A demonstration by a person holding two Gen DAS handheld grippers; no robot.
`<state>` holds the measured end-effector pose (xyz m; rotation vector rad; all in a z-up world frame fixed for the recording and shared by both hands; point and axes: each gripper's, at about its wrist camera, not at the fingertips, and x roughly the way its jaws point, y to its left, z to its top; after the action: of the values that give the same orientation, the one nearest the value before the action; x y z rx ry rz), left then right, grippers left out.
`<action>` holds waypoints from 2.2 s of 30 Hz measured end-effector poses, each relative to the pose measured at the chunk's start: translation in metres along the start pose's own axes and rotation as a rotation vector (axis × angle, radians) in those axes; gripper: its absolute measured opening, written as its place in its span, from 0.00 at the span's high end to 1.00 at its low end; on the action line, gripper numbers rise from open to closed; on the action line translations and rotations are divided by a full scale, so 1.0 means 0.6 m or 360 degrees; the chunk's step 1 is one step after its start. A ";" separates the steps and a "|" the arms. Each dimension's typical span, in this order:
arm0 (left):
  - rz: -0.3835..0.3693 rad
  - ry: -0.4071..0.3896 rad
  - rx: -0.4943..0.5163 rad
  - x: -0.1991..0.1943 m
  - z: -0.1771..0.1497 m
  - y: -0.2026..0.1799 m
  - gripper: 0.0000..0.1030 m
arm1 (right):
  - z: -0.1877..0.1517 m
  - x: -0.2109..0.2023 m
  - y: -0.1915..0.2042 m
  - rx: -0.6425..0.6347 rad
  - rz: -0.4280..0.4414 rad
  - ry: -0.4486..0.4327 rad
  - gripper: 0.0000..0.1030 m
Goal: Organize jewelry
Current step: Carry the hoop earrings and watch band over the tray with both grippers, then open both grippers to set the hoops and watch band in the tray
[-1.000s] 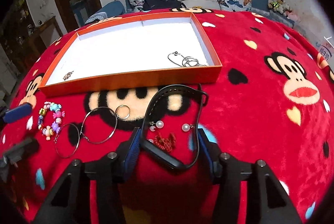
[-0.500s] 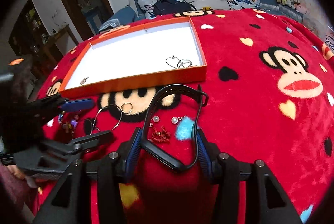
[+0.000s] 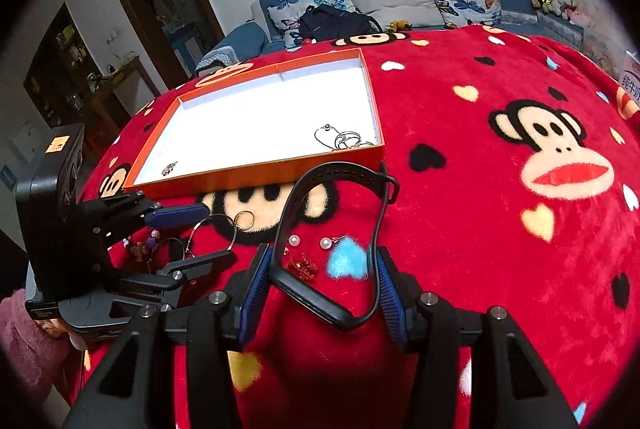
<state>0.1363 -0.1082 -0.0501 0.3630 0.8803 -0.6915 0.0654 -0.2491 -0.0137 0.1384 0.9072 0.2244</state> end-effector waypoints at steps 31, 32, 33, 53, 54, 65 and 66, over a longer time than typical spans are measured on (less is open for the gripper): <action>0.0247 -0.0133 -0.0471 -0.046 0.124 0.195 0.49 | 0.193 0.119 0.036 -0.0294 0.0115 0.0028 0.46; 0.0252 -0.0119 -0.0488 -0.036 0.126 0.203 0.49 | 0.196 0.129 0.035 -0.0300 0.0105 0.0040 0.46; 0.0252 -0.0106 -0.0506 -0.027 0.127 0.211 0.49 | 0.199 0.141 0.035 -0.0309 0.0089 0.0053 0.46; 0.0275 0.0051 -0.0531 0.060 0.117 0.220 0.48 | 0.196 0.196 0.031 -0.0436 -0.0052 0.0158 0.37; 0.0279 0.0053 -0.0529 0.061 0.116 0.219 0.48 | 0.196 0.196 0.031 -0.0436 -0.0057 0.0155 0.35; 0.0322 0.0026 -0.0548 0.042 0.120 0.219 0.33 | 0.199 0.183 0.036 -0.0469 -0.0055 0.0124 0.30; 0.0324 0.0020 -0.0551 0.037 0.120 0.220 0.31 | 0.200 0.179 0.038 -0.0471 -0.0052 0.0115 0.30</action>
<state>0.2781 -0.0609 -0.0229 0.1437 0.9410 -0.3403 0.2213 -0.2034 -0.0176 -0.1593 0.9369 0.3319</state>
